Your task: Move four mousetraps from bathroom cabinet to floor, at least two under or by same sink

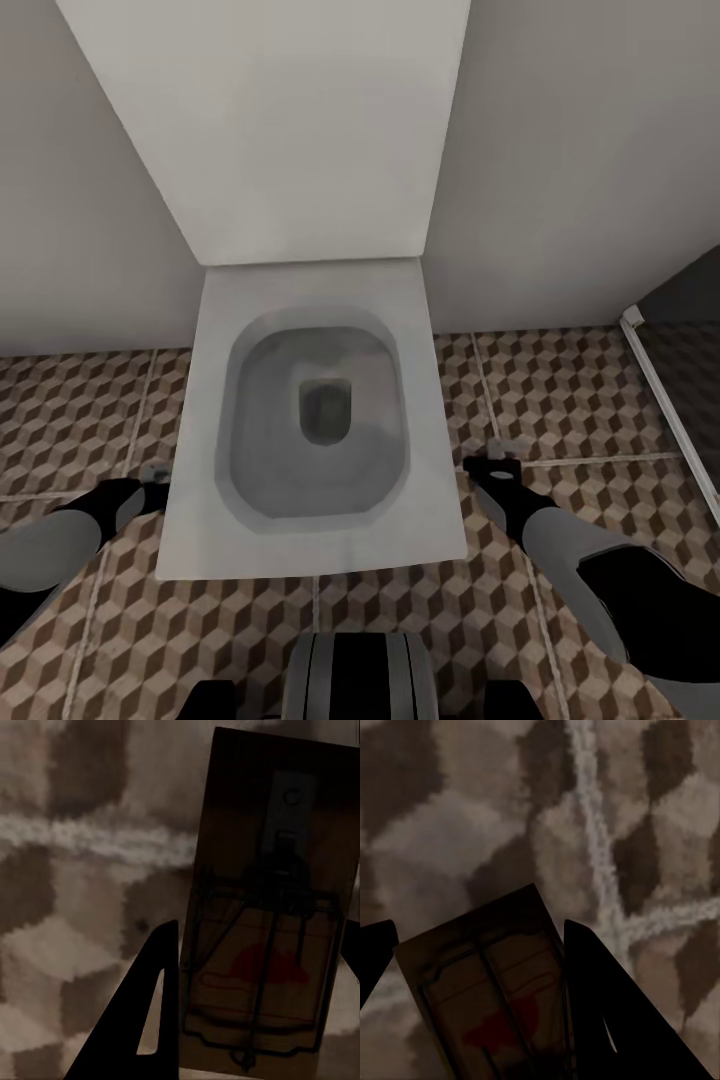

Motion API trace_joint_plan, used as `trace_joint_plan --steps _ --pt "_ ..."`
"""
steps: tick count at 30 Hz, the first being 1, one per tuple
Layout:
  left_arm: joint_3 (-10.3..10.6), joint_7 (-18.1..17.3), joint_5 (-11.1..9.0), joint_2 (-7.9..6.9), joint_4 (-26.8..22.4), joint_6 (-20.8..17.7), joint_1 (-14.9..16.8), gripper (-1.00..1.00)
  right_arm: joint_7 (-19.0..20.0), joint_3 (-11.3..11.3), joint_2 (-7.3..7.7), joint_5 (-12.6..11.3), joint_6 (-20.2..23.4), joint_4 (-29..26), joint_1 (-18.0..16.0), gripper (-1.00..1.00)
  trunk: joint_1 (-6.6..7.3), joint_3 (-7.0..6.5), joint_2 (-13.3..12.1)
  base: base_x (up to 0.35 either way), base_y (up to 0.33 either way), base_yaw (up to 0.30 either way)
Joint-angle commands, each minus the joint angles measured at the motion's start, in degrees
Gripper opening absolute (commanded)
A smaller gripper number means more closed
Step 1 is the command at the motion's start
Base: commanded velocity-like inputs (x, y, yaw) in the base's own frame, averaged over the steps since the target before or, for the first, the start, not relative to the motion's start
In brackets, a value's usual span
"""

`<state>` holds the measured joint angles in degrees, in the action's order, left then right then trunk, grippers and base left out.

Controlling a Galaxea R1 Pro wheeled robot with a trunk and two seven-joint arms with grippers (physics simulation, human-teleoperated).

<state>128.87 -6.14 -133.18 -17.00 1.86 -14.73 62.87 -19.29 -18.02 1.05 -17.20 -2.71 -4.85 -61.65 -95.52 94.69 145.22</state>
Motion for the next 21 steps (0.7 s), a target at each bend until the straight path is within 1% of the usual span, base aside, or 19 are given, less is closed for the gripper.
trace_joint_plan --steps 1,7,11,21 --pt "0.5 -0.5 -0.5 -0.05 -0.2 0.2 0.0 -1.00 0.1 -0.4 0.01 -0.7 -0.8 0.0 0.0 -1.00 0.01 0.03 0.0 0.000 0.000 0.000" --pt "0.5 -0.5 -0.4 -0.20 -1.0 0.9 -0.1 -1.00 0.5 -0.4 0.10 -0.7 -2.4 0.0 1.2 -1.00 0.01 0.03 0.0 0.000 0.000 0.000" --pt "0.5 -0.5 -0.4 -0.49 -1.0 1.1 -0.1 -1.00 0.6 -0.4 0.17 -0.6 -2.6 -0.1 1.4 -1.00 0.01 0.03 0.0 0.000 0.000 0.000" --pt "0.5 -0.5 -0.4 -0.58 -1.1 1.1 -0.1 -1.00 0.6 -0.4 0.12 -0.6 -2.9 0.0 1.5 -1.00 0.01 0.03 0.0 0.000 0.000 0.000"
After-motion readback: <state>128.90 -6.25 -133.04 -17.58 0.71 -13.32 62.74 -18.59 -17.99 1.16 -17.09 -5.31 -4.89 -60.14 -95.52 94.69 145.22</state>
